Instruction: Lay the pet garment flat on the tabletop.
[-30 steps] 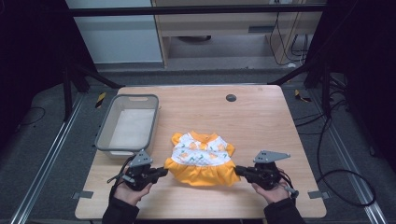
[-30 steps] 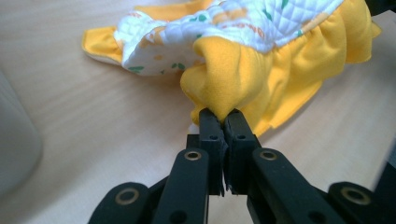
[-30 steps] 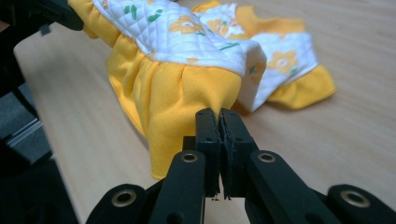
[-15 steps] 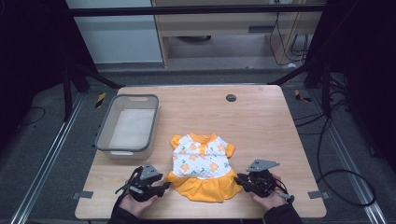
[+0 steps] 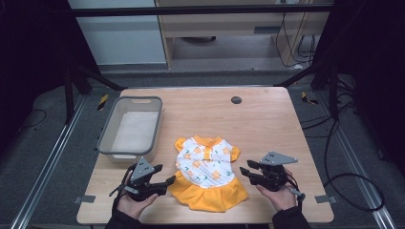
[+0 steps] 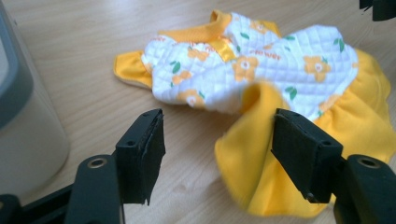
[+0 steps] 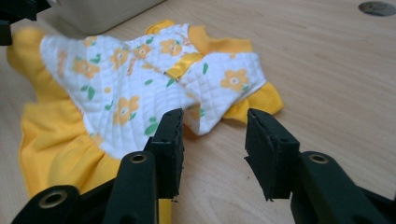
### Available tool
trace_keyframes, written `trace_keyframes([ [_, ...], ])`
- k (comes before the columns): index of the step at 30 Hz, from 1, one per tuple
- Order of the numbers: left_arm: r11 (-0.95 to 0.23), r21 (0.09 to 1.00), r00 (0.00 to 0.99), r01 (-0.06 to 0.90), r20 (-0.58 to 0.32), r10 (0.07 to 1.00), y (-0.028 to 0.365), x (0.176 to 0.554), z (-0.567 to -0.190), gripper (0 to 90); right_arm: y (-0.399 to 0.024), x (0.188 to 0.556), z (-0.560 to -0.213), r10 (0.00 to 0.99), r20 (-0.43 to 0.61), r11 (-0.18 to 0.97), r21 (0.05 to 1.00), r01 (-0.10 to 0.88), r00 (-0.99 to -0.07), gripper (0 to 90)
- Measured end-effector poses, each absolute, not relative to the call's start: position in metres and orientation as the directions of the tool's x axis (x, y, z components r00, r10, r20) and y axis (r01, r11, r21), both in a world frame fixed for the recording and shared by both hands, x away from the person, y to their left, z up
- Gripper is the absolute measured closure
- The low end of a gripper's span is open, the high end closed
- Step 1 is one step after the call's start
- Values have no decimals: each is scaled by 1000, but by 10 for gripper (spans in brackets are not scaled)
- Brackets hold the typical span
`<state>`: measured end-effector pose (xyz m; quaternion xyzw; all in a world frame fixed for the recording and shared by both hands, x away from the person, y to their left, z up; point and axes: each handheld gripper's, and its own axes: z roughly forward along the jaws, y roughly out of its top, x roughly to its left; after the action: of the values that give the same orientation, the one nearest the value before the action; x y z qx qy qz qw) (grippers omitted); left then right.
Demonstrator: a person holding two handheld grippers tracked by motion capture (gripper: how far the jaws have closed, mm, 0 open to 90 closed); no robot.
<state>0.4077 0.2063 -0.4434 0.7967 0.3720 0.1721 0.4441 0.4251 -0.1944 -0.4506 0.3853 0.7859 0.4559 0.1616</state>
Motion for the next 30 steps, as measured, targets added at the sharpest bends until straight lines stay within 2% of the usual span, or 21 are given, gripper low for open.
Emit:
trace_keyframes([
  [6, -322, 855, 651, 406, -24, 759, 206, 418, -427, 343, -191, 439, -442, 767, 84, 272, 855, 441, -636, 540],
  [13, -347, 855, 625, 386, 34, 780, 195, 459, -420, 358, -186, 470, -440, 795, 88, 247, 856, 453, -600, 511],
  [23, -383, 790, 580, 478, 43, 813, 170, 526, -458, 405, -169, 513, -469, 828, 82, 263, 817, 513, -555, 499],
  [30, -407, 744, 582, 530, 30, 813, 159, 542, -483, 454, -159, 528, -492, 825, 85, 302, 770, 562, -559, 505],
])
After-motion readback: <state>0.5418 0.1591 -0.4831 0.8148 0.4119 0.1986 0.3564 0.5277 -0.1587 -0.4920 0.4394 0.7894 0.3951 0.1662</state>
